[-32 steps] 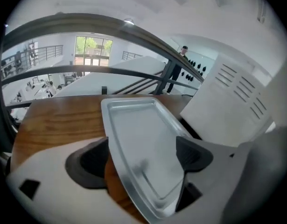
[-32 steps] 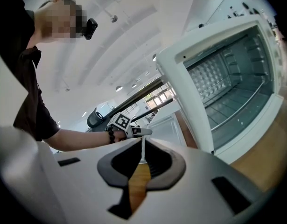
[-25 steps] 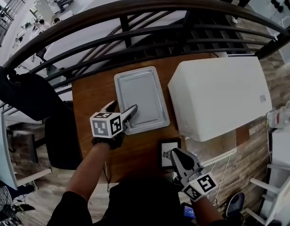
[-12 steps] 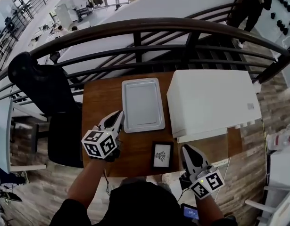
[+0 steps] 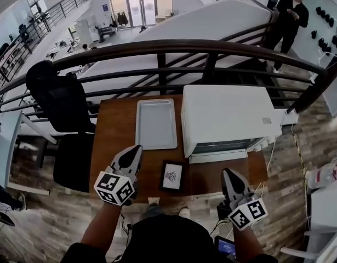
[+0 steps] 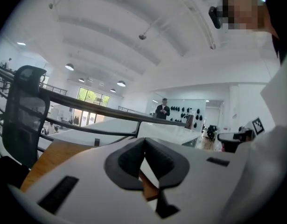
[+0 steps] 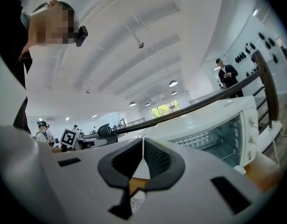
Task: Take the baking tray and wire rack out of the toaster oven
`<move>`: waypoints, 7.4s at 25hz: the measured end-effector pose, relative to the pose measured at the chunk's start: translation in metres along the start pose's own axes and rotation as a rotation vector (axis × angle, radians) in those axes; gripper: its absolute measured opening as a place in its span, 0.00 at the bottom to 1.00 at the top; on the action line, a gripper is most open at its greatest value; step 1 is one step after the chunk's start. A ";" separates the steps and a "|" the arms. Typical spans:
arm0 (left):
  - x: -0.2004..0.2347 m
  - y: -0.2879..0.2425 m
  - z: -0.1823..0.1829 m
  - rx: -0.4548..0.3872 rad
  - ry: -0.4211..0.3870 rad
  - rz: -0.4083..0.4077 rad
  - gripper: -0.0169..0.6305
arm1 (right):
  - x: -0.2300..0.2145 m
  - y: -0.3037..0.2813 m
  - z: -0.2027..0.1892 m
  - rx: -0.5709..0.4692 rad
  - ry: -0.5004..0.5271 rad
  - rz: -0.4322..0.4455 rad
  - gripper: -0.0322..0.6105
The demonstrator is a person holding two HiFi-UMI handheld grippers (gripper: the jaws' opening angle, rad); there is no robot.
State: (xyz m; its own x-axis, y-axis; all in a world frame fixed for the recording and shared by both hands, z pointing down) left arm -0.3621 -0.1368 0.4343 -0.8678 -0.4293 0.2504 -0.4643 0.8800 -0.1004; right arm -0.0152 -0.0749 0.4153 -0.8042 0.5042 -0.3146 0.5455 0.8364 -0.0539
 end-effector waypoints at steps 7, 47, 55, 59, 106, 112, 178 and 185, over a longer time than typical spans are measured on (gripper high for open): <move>-0.063 0.038 -0.020 -0.053 0.042 0.026 0.05 | -0.005 0.038 0.001 -0.010 0.009 0.052 0.06; -0.076 -0.019 -0.046 0.083 0.017 -0.089 0.05 | -0.181 -0.086 -0.138 -0.041 -0.840 -0.351 0.38; -0.052 -0.032 -0.048 0.133 0.022 -0.085 0.05 | -0.208 -0.119 -0.147 -0.141 -0.970 -0.358 0.35; -0.045 -0.032 -0.046 0.147 0.013 -0.073 0.05 | -0.209 -0.131 -0.149 -0.148 -0.993 -0.335 0.23; -0.183 0.003 -0.094 0.201 0.000 -0.177 0.05 | -0.131 0.060 -0.161 -0.131 -1.282 -0.064 0.05; -0.198 0.011 -0.099 0.201 0.009 -0.167 0.05 | -0.127 0.096 -0.159 -0.113 -1.260 0.010 0.04; 0.199 0.238 -0.145 0.422 0.280 0.017 0.53 | 0.219 -0.197 -0.248 0.574 -0.804 0.383 0.05; 0.182 0.225 -0.198 0.421 0.398 0.112 0.53 | 0.174 -0.217 -0.291 0.722 -0.707 0.301 0.07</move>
State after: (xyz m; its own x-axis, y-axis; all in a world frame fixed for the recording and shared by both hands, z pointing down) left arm -0.5897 0.0229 0.6479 -0.8203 -0.1576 0.5498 -0.4746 0.7239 -0.5007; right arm -0.3426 -0.1057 0.6481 -0.4182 0.2352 -0.8774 0.8979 0.2533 -0.3601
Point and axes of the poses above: the fingertips, and each gripper's own axes: y backward along the fingers, x to its left, z out of its top, the point moved 7 cm from there along y, backward along the fingers, and after that the axes turned 2 degrees about -x, right-handed, at the moved point
